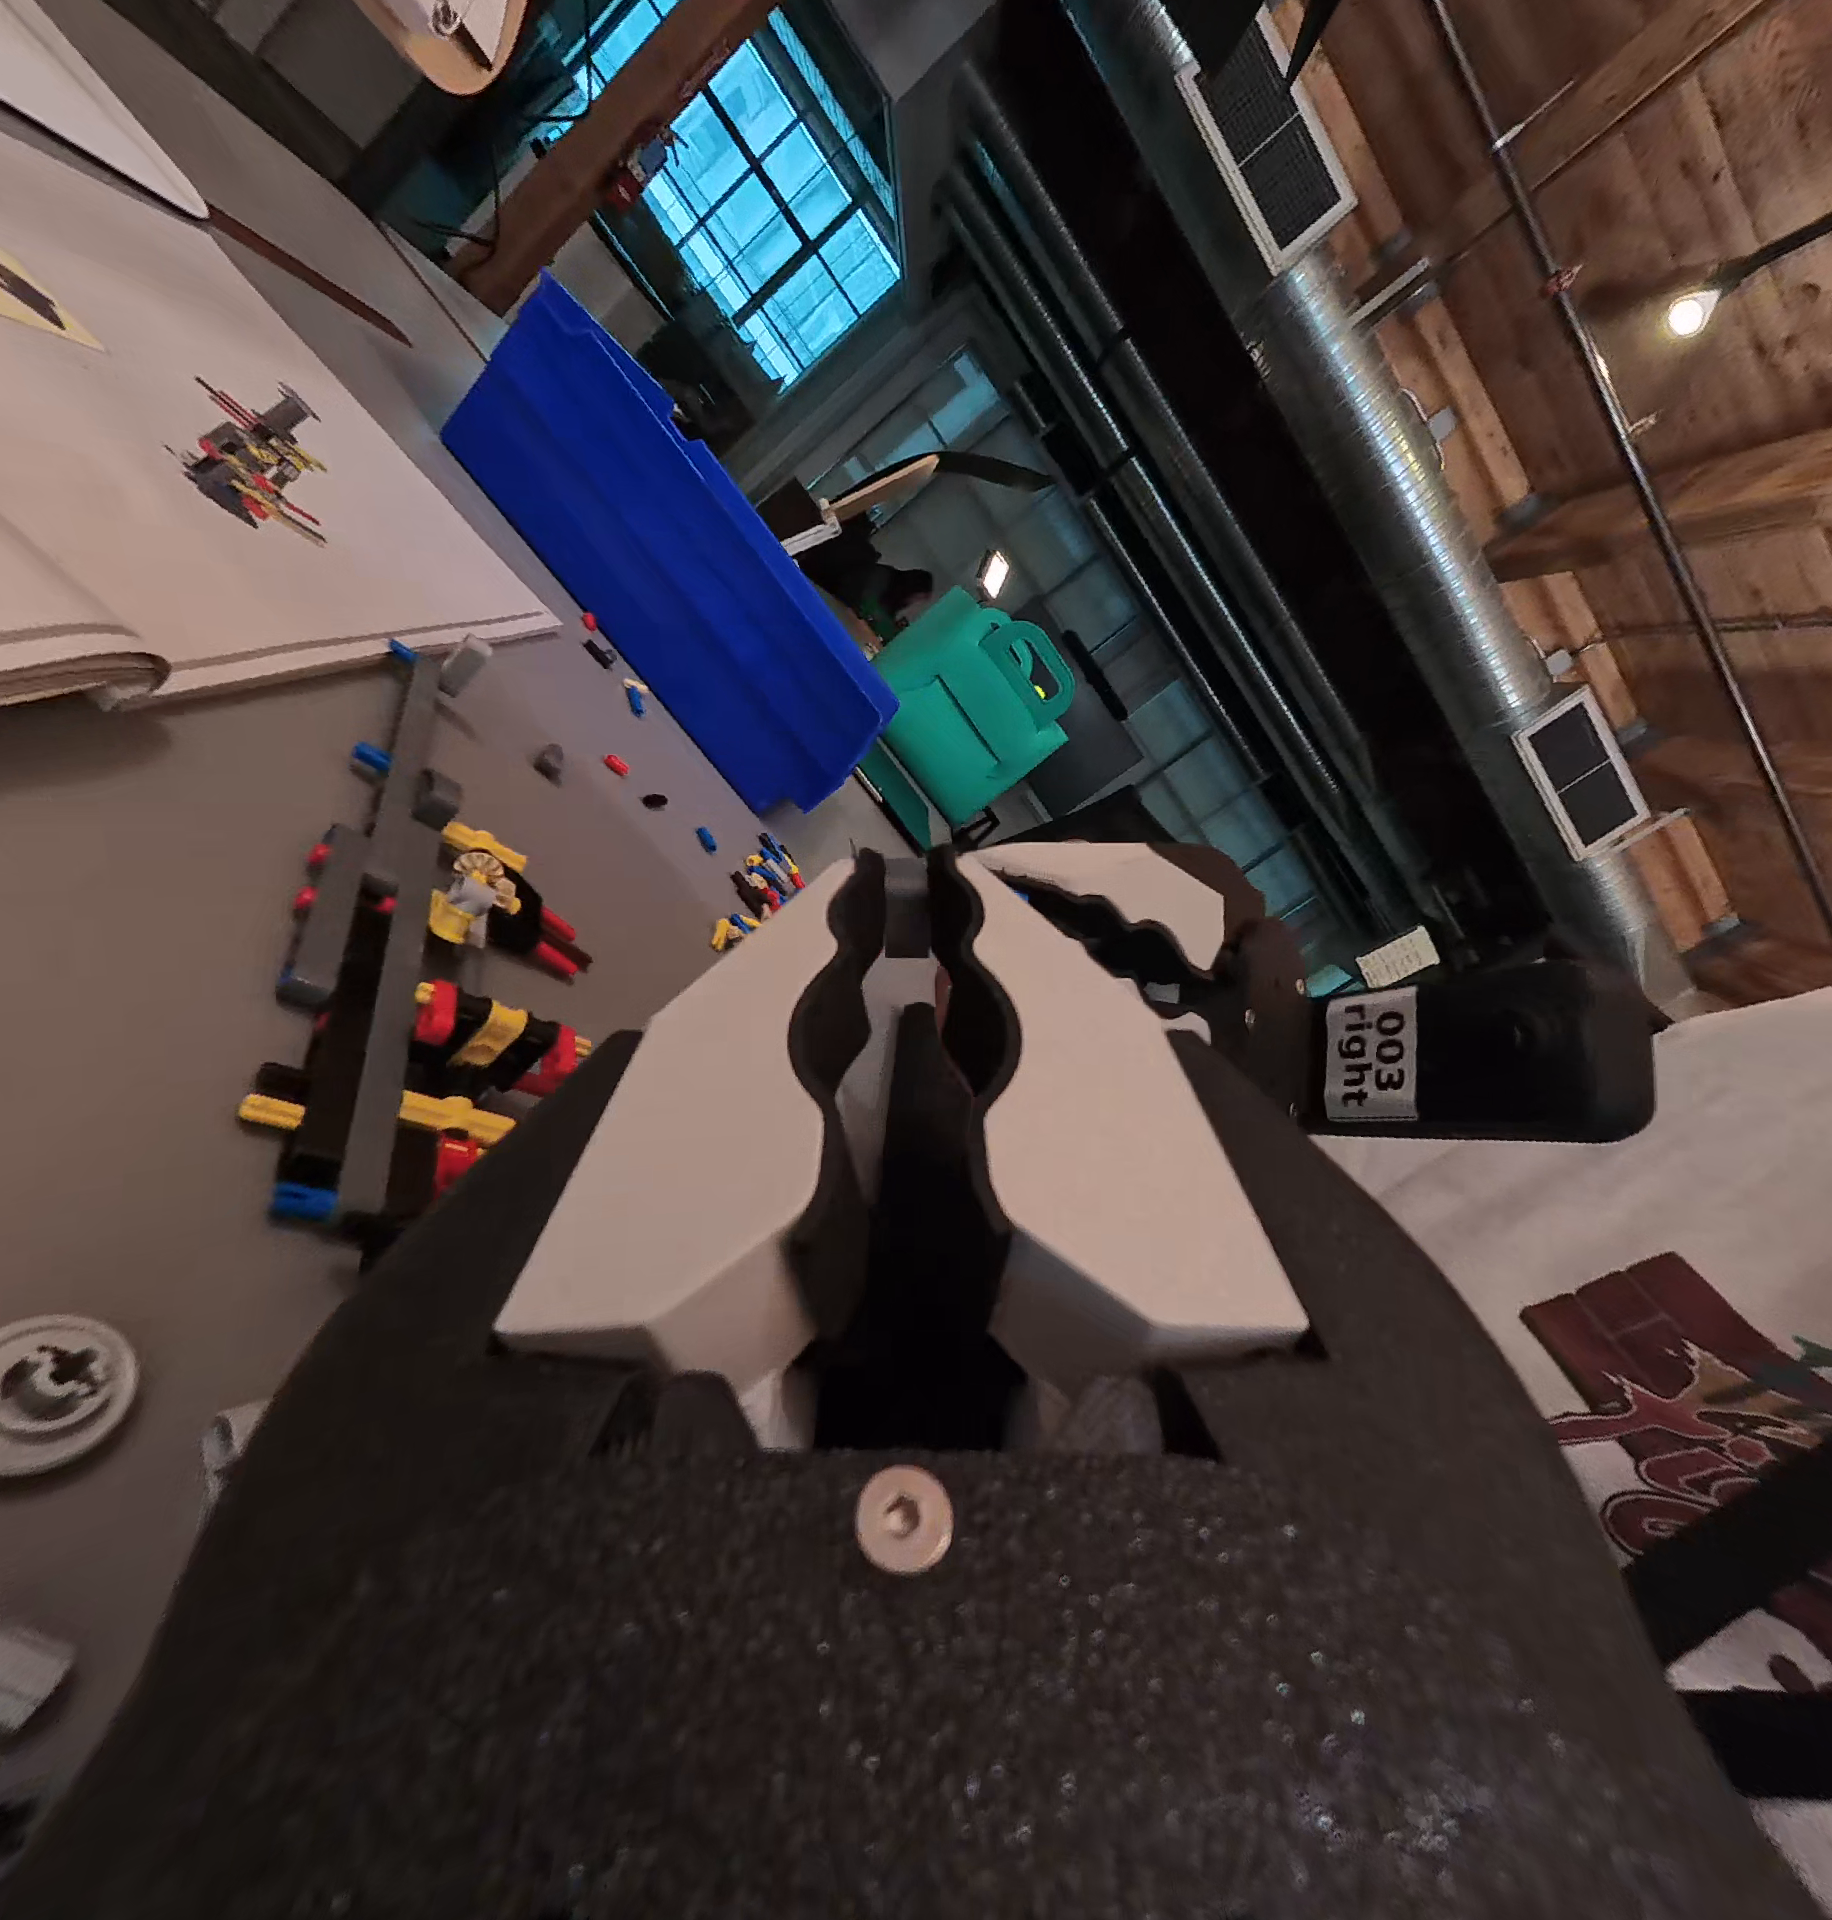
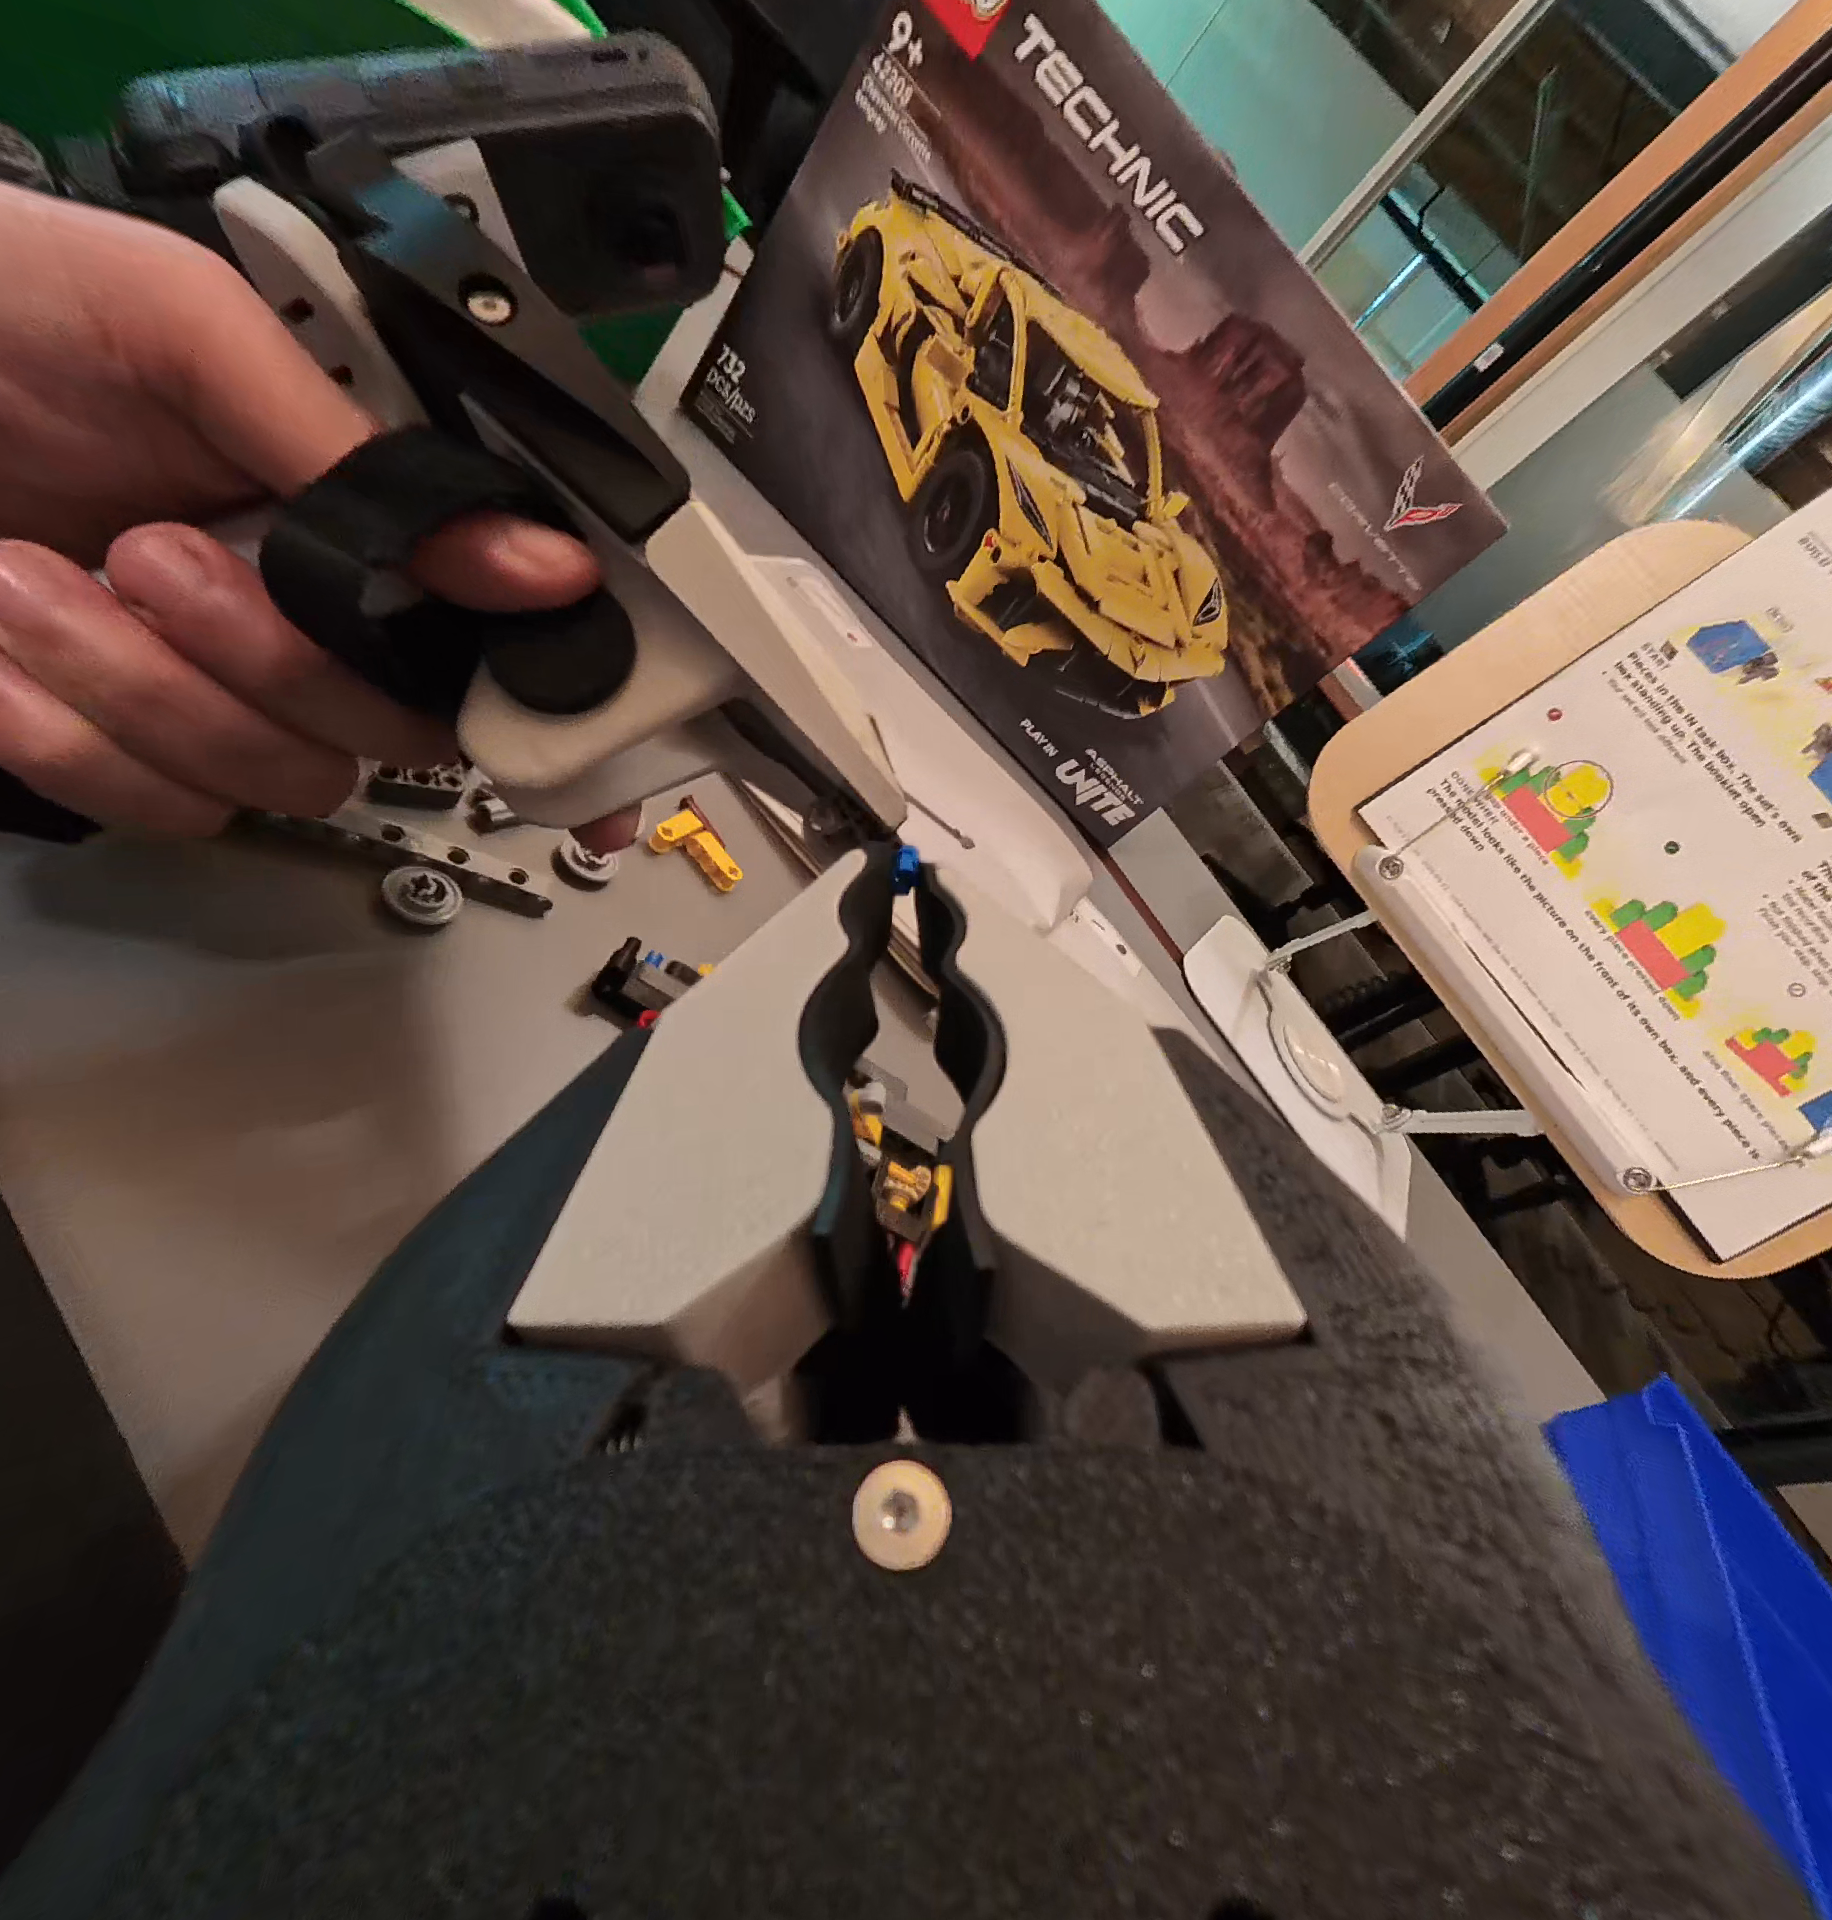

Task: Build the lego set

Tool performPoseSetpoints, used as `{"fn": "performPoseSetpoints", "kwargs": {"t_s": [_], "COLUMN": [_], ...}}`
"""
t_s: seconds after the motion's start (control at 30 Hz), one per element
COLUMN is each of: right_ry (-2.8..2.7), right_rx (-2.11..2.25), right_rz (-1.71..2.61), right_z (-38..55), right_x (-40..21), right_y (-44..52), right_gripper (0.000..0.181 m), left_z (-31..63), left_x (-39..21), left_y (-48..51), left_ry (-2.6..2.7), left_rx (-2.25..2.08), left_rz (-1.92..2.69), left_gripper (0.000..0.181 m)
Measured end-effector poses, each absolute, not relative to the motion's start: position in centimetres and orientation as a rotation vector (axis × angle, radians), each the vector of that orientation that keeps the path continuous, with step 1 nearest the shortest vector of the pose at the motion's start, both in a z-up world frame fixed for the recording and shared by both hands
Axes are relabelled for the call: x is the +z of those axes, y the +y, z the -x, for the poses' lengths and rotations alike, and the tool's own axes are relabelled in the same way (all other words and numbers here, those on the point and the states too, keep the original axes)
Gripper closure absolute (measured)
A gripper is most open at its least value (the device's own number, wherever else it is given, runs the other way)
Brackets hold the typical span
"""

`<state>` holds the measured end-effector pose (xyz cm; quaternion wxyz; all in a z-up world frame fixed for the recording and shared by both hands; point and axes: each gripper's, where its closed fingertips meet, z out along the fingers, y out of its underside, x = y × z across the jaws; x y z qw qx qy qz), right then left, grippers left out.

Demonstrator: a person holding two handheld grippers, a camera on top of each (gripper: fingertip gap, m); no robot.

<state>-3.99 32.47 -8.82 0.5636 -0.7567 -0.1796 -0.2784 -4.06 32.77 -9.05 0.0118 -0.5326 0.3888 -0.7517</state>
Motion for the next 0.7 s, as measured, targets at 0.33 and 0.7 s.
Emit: {"fn": "performPoseSetpoints", "kwargs": {"t_s": [0.33, 0.7], "right_ry": [-0.217, -0.202], "right_rx": [-0.462, -0.424], "right_rz": [1.883, 1.888], "right_z": [-2.2, -2.6], "right_x": [-12.9, -13.0], "right_y": [28.0, 27.8], "right_gripper": [0.178, 0.178], "left_z": [6.7, 8.6], "left_x": [-18.2, -21.0], "left_y": [26.9, 26.4], "left_ry": [2.130, 2.400], "left_rx": [-1.367, -1.105], "left_rz": [1.388, 1.287], "left_gripper": [0.174, 0.174]}}
